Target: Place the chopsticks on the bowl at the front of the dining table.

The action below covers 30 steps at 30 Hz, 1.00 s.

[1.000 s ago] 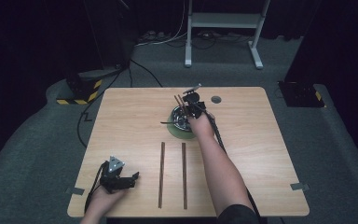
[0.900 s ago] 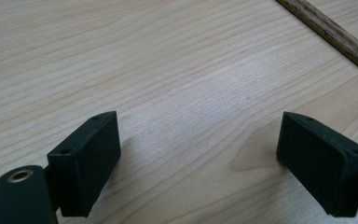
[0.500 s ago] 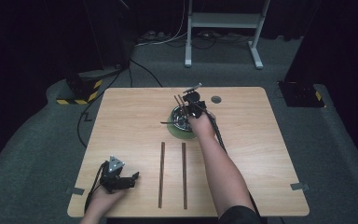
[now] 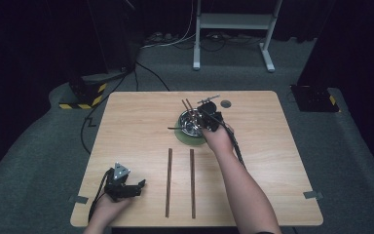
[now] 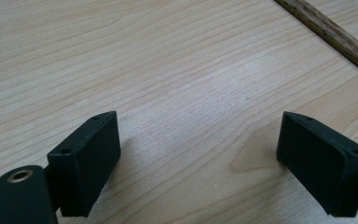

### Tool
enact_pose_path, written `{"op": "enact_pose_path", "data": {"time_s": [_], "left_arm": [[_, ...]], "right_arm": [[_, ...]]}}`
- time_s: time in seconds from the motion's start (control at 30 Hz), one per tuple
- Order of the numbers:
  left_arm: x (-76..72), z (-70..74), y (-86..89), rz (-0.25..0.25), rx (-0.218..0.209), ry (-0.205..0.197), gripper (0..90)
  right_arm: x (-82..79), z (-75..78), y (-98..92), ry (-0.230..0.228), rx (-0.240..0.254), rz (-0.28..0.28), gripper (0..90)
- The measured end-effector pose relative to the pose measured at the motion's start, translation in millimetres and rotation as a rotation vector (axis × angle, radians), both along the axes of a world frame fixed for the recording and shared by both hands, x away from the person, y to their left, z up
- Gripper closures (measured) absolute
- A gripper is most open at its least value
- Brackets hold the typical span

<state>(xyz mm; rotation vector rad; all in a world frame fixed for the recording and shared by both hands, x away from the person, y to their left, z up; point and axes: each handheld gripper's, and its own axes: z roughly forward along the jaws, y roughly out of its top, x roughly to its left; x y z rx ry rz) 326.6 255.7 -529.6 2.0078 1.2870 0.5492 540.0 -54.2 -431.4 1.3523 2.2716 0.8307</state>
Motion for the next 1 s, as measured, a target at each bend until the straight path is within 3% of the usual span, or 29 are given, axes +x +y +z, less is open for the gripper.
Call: {"op": "enact_pose_path", "data": {"time_s": [0.27,0.3,0.6,0.7,0.77,1.0], "left_arm": [[0.1,0.2,-0.4,0.001,-0.001,0.001,13.4],[0.1,0.2,-0.5,0.002,0.0,0.001,13.4],[0.2,0.2,-0.9,0.004,0.002,0.0,13.2],[0.1,0.2,-1.1,0.006,0.001,0.0,13.2],[0.3,0.3,-0.8,0.003,0.005,-0.001,13.2],[-2.7,0.1,-1.5,0.02,-0.002,-0.008,14.7]], "right_arm": [[-37.2,0.0,-34.9,-0.041,0.043,0.007,71.8],[-46.9,-3.0,-42.8,-0.05,0.047,0.005,71.6],[-80.4,-25.7,-68.4,-0.091,0.068,0.013,71.8],[-87.6,-36.7,-75.1,-0.082,0.126,0.029,71.5],[-91.9,-44.7,-78.1,-0.102,0.157,0.03,71.5],[-101.9,-67.4,-75.2,-0.181,0.103,0.019,68.5]]}}
